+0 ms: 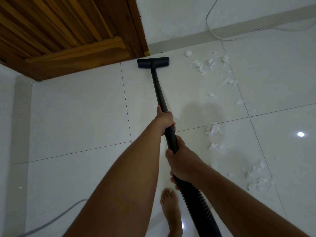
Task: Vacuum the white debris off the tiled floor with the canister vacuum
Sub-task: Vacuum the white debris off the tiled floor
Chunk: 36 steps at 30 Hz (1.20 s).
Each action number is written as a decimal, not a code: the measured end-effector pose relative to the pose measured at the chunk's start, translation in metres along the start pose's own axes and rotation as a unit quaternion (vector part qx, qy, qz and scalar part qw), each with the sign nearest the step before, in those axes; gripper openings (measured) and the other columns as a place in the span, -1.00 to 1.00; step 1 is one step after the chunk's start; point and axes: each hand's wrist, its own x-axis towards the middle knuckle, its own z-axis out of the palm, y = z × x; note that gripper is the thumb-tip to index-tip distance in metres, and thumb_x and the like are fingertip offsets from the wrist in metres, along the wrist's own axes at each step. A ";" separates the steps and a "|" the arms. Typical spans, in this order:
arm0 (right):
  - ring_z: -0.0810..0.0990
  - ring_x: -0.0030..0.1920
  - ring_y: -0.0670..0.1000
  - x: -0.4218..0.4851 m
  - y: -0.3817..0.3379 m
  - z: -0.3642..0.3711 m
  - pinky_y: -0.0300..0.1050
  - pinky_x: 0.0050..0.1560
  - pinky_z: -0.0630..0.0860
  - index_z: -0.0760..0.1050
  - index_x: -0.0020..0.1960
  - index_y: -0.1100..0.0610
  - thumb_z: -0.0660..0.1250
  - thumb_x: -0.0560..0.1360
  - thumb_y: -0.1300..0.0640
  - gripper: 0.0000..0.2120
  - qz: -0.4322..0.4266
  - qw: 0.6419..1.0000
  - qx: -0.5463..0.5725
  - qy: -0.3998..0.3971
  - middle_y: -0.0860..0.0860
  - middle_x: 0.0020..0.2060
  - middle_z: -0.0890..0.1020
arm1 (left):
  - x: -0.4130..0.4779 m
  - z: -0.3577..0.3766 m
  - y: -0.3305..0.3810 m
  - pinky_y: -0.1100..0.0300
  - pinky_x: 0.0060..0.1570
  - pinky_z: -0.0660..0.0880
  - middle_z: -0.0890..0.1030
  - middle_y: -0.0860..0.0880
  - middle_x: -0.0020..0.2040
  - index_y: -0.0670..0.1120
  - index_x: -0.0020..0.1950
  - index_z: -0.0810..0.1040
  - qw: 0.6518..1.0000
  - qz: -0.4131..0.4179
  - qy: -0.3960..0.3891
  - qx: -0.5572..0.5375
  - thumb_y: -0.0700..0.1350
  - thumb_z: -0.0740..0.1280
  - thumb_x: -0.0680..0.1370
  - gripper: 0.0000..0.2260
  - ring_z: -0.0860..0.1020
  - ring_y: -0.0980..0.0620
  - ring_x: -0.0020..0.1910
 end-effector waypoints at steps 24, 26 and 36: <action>0.50 -0.55 -0.04 -0.144 -0.004 0.026 -0.29 -0.59 0.45 0.15 0.57 -0.09 0.16 0.67 0.16 -0.49 0.062 0.996 -0.011 -0.056 0.14 -0.23 0.55 | -0.137 -0.027 -0.049 0.28 -0.43 0.50 0.48 -0.12 -0.15 0.24 0.63 -0.02 0.989 -0.115 -0.031 -0.085 -0.18 0.11 0.70 -0.41 0.45 0.08 -0.37; 0.51 -0.56 -0.02 -0.140 -0.007 0.028 -0.24 -0.57 0.48 0.15 0.56 -0.11 0.16 0.67 0.16 -0.49 0.066 0.996 -0.002 -0.057 0.16 -0.24 0.55 | -0.131 -0.029 -0.046 0.27 -0.44 0.50 0.48 -0.12 -0.14 0.24 0.63 -0.02 0.989 -0.113 -0.031 -0.086 -0.18 0.11 0.70 -0.41 0.45 0.08 -0.37; 0.55 -0.47 0.00 -0.068 -0.042 0.030 -0.22 -0.53 0.50 0.14 0.58 -0.12 0.17 0.68 0.14 -0.48 0.029 0.999 0.012 -0.018 0.16 -0.19 0.57 | -0.062 -0.047 -0.001 0.27 -0.54 0.46 0.49 -0.13 -0.13 0.23 0.62 0.04 0.995 -0.065 -0.020 -0.077 -0.20 0.11 0.70 -0.43 0.45 0.07 -0.39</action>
